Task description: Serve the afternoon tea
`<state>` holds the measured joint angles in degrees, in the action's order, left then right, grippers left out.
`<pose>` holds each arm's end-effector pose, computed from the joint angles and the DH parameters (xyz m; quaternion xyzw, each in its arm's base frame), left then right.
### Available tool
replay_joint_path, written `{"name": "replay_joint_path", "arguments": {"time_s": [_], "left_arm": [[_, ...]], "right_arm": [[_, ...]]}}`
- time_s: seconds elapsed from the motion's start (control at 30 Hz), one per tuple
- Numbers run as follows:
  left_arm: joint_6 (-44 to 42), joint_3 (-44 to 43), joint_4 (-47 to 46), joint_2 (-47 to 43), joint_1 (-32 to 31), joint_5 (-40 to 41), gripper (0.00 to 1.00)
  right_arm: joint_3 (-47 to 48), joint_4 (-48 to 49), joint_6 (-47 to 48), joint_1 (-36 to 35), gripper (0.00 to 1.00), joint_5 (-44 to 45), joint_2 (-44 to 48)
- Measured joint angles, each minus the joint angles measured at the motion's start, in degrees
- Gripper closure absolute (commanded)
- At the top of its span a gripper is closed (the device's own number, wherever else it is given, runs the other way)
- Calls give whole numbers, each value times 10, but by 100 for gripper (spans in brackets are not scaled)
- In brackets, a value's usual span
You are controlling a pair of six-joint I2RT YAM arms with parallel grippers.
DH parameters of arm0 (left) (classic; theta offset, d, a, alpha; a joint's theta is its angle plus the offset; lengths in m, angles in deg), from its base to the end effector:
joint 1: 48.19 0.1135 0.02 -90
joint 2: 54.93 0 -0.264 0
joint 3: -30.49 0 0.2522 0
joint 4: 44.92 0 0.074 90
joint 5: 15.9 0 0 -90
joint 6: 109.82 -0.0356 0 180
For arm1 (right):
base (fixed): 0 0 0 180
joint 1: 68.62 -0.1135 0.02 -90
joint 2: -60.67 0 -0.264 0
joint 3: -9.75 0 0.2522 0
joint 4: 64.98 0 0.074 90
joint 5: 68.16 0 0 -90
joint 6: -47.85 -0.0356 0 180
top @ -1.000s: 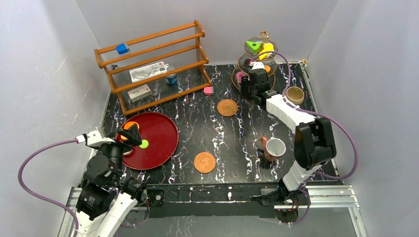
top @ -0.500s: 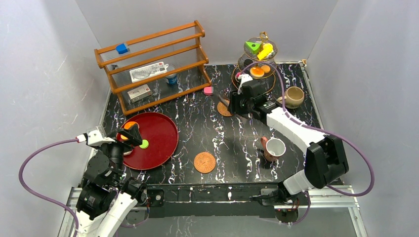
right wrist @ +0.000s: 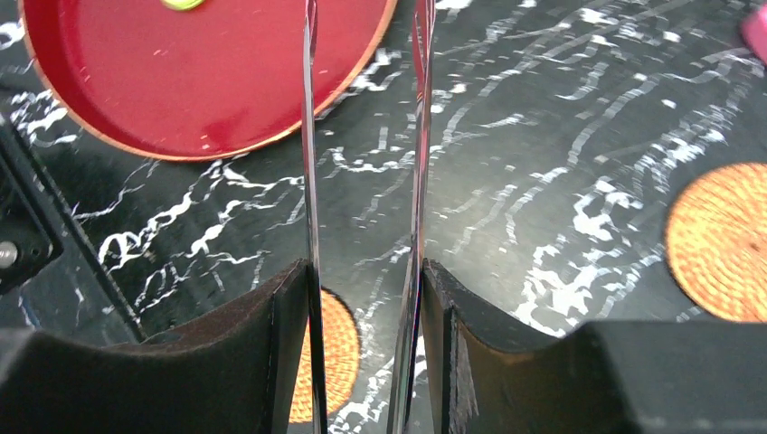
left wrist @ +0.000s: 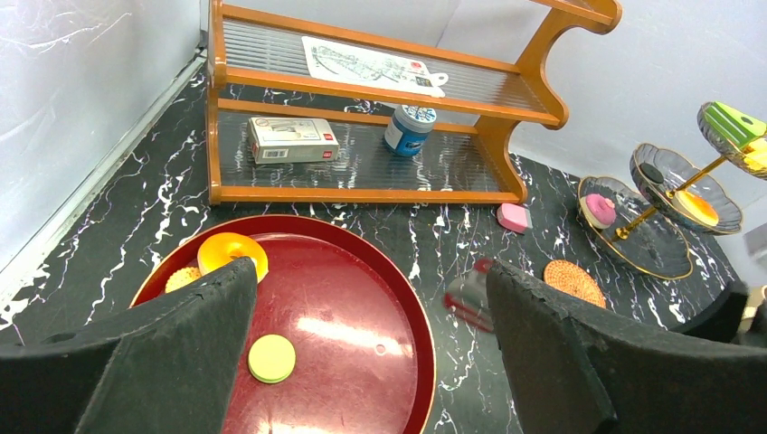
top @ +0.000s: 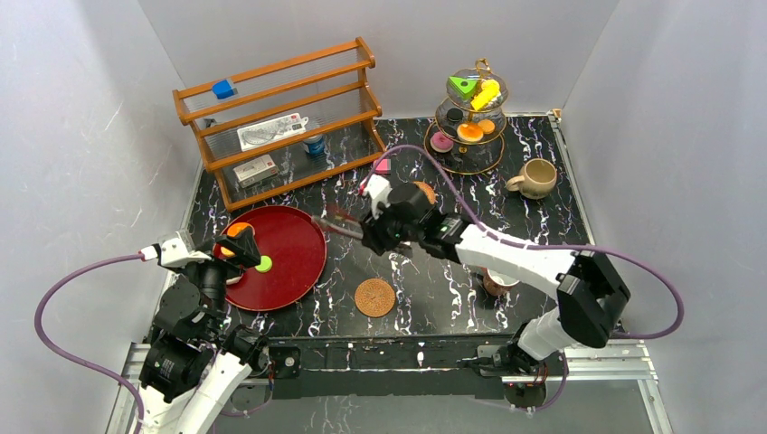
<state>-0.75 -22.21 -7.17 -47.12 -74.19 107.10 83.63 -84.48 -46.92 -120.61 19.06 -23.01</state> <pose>0.0446 -0.0002 0.3403 -0.1742 0.6462 -0.1019 0.7360 0.2049 0.2650 0.2794 -0.3568 0.7856 0.2585 0.4345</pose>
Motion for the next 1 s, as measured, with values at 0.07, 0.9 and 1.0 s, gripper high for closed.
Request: {"name": "replay_joint_path", "arguments": {"time_s": [0.07, 0.9, 1.0], "left_arm": [[0, 0, 0, 0, 0, 0, 5], [1, 0, 3, -29, 0, 19, 5], [2, 0, 3, -40, 0, 23, 5]], "right_arm": [[3, 8, 16, -28, 45, 1, -15], [209, -6, 152, -169, 43, 38, -278], [233, -15, 157, -175, 44, 39, -301]]}}
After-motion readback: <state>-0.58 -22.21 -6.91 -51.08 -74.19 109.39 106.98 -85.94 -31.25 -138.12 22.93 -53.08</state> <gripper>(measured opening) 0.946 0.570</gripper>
